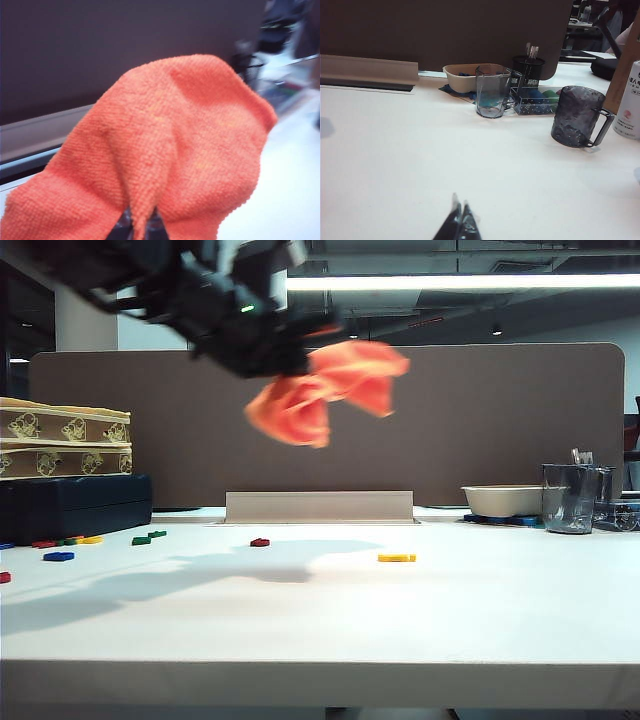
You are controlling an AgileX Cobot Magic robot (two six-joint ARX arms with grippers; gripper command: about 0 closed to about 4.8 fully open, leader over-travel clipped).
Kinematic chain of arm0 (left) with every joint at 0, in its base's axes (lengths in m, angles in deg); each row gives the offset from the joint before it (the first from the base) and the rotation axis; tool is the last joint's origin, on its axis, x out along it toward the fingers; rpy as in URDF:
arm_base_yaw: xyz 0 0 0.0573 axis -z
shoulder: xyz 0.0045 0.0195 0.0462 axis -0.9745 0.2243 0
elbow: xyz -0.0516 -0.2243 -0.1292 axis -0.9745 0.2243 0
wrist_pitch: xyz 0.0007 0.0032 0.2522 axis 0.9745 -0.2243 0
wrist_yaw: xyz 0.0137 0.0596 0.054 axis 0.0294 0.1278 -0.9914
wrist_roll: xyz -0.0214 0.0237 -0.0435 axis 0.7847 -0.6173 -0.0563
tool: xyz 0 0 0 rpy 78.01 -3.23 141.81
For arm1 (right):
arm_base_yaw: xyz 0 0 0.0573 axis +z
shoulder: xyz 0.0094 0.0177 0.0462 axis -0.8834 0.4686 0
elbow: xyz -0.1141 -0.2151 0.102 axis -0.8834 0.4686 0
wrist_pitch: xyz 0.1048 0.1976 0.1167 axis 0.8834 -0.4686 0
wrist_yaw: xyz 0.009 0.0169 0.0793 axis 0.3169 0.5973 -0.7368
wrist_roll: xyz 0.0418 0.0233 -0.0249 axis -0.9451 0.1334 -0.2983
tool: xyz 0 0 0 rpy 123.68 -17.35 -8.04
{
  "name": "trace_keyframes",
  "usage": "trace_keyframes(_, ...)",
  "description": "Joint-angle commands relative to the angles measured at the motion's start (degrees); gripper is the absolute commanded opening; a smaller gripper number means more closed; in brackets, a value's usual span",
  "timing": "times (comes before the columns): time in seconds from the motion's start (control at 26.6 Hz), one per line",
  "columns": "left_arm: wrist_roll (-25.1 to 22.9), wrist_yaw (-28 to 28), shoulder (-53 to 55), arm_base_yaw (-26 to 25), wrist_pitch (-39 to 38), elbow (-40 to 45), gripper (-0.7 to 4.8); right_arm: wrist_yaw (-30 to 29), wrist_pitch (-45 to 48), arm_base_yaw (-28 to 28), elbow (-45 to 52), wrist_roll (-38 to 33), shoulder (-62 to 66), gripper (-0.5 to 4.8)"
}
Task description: Use an orange cloth to wipe the letter magnets on the table away for a distance.
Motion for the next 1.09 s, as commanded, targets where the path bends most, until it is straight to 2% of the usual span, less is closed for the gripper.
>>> trace_keyframes(0.04,0.0,-0.4,5.0,4.3,0.2,-4.9,-0.06,0.1,0.9,0.0,0.4,-0.1,-0.2,-0.05)
trace_keyframes(0.19,0.7,-0.4,13.8,7.2,-0.4,-11.2,-0.06,0.0,0.9,0.0,0.4,0.0,-0.2,-0.05)
trace_keyframes(0.3,6.1,-0.3,19.6,7.6,-2.9,-13.4,-0.06,0.0,0.9,0.0,0.4,0.0,-0.2,-0.05)
trace_keyframes(0.49,9.6,0.0,23.0,8.7,-7.8,-13.4,-0.06,0.1,0.9,0.0,0.4,-0.1,-0.2,-0.05)
trace_keyframes(0.68,9.2,-1.0,24.1,9.7,-10.5,-13.4,-0.06,0.0,0.9,0.0,0.4,-0.1,-0.2,-0.05)
trace_keyframes(0.72,9.1,-3.1,24.4,9.6,-11.3,-13.4,-0.06,0.0,0.9,0.0,0.4,-0.1,-0.2,-0.05)
trace_keyframes(0.9,9.1,-7.0,24.6,5.2,-16.0,-13.4,-0.06,0.0,0.9,0.0,0.4,-0.1,-0.2,-0.05)
trace_keyframes(1.09,9.1,-7.0,24.5,-4.8,-16.0,-13.4,-0.06,0.0,0.9,0.0,0.4,-0.1,-0.2,-0.05)
